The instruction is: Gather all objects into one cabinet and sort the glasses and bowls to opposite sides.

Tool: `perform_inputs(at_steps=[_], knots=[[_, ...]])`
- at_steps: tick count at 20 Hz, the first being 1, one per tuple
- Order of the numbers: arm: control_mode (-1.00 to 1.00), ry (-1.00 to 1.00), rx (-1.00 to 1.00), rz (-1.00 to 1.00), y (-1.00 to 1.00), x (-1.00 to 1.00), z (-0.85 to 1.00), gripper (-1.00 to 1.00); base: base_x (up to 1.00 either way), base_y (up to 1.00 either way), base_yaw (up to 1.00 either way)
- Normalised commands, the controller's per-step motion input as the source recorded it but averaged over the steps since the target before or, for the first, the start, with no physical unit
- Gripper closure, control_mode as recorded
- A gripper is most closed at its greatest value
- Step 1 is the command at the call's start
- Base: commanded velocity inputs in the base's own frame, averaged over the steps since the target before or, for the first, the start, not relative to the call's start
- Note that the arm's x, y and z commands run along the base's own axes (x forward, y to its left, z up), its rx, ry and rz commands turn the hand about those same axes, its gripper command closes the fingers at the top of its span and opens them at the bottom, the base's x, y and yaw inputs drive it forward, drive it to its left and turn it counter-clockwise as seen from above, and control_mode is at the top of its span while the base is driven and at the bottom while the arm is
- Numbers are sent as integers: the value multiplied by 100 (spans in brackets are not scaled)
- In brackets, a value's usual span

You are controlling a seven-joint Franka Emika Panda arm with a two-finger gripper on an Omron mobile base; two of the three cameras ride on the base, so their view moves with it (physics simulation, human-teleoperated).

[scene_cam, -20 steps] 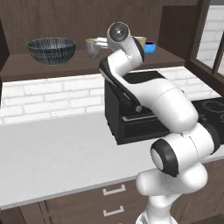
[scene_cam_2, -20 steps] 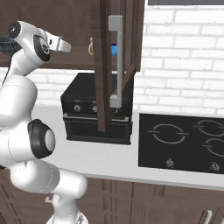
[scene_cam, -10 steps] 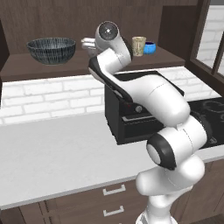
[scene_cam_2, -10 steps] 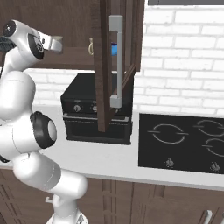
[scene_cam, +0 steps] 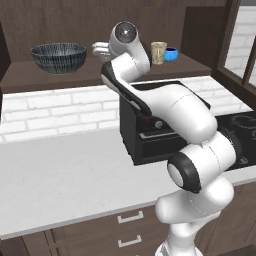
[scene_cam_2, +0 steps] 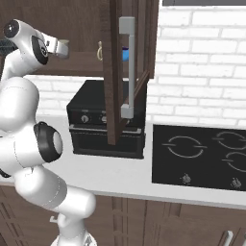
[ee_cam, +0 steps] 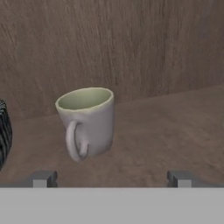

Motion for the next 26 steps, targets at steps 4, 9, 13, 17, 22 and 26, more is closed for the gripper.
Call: perform_inputs(at_steps=[4, 9, 13, 17, 22, 26], knots=[[-100, 6, 0, 0, 30, 8, -5, -100, 0, 0, 0], [-100, 1, 0, 0, 24, 19, 0, -100, 0, 0, 0], [-100, 0, 0, 0, 0, 20, 0, -100, 0, 0, 0], [-100, 0, 0, 0, 0, 4, -1, -100, 0, 0, 0], [-100, 0, -1, 0, 0, 16, -4, -100, 0, 0, 0], [-100, 0, 0, 0, 0, 19, -1, -100, 0, 0, 0]])
